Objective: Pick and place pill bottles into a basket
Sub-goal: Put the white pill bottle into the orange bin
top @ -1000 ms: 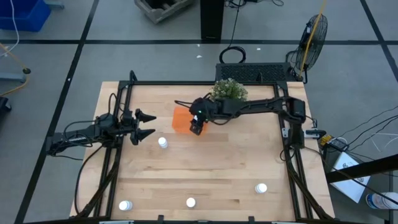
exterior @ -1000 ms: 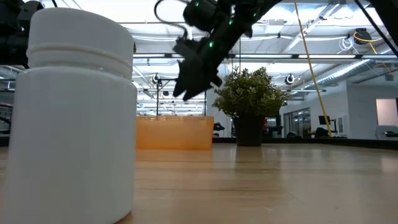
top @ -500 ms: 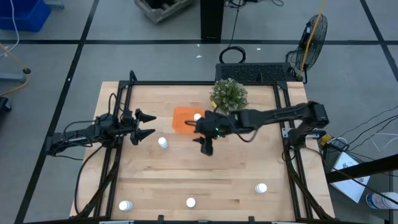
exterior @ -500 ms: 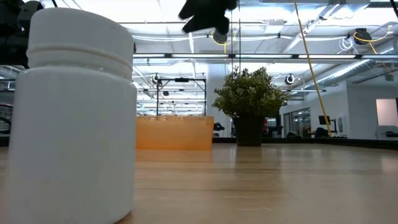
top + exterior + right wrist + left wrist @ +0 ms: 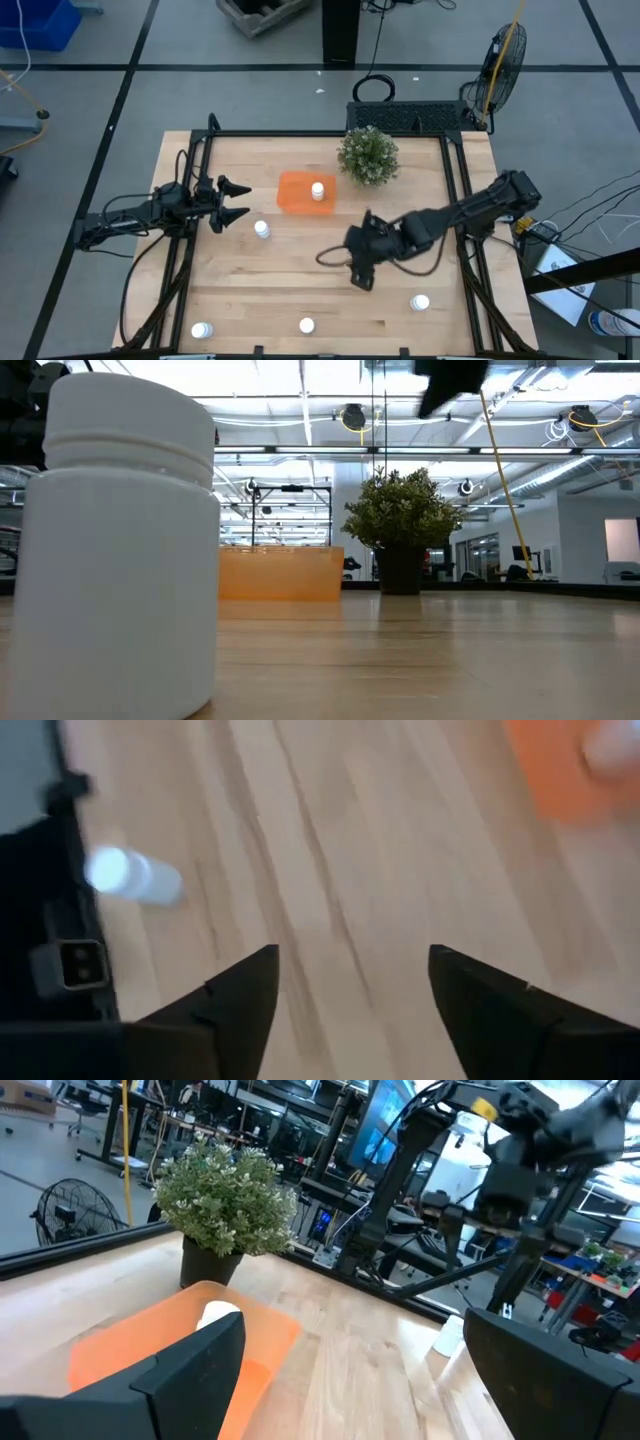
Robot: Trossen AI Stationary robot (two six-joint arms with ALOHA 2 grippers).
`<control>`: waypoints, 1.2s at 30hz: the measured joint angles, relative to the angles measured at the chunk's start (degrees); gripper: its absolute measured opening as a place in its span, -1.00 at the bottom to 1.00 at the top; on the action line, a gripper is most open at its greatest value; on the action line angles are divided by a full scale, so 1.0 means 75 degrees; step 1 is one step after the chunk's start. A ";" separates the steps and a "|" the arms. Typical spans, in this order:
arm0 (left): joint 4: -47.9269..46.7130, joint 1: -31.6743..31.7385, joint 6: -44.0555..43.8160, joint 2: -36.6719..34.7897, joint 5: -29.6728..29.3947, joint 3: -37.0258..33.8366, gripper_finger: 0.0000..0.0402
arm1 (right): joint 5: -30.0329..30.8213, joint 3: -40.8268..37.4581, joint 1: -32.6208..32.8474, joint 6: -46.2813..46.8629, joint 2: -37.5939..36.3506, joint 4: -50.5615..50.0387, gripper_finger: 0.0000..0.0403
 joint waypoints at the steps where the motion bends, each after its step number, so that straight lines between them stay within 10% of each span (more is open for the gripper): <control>1: 0.0000 0.0001 -0.0019 0.0001 -0.0002 0.0000 0.89 | 0.0015 0.0000 0.0146 0.0369 0.0003 -0.0262 0.31; 16: -0.0255 0.0000 -0.0125 0.0000 0.0007 0.0000 0.89 | -0.0655 -0.0970 0.1852 0.5182 0.0006 -0.1706 0.37; 36: -0.0321 0.0001 -0.0041 0.0003 -0.0016 0.0000 0.89 | -0.1643 -0.2742 0.3069 0.7842 0.0009 -0.0218 0.36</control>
